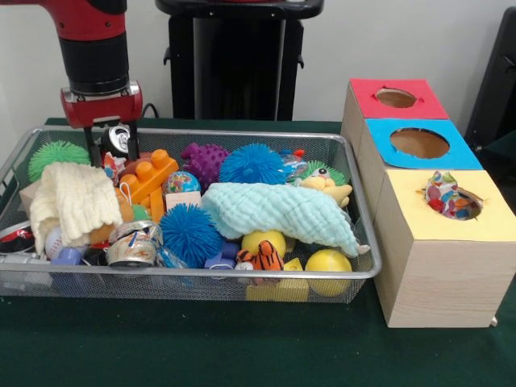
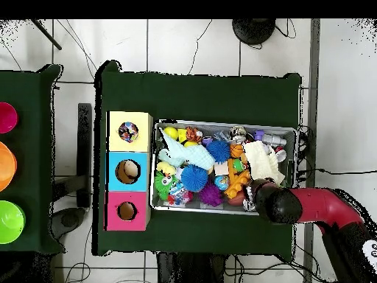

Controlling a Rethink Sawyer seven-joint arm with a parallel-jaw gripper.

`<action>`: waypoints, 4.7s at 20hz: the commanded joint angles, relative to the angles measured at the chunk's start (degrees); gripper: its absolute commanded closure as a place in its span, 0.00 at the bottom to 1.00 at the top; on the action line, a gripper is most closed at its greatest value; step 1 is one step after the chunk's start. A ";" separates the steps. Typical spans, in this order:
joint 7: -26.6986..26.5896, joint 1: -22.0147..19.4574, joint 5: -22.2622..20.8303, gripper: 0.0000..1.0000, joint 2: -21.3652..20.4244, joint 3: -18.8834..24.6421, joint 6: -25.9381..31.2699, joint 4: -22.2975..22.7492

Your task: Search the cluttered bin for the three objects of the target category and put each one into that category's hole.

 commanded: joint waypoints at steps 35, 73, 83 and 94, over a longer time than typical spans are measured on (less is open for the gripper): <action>0.09 -0.73 -6.95 1.00 7.29 -5.00 -5.70 0.39; 9.78 21.45 27.95 1.00 -29.89 -2.52 4.16 21.66; 16.98 32.96 29.98 1.00 -28.35 -8.78 2.08 19.48; 21.40 43.70 31.89 1.00 -21.45 -15.23 -0.59 13.02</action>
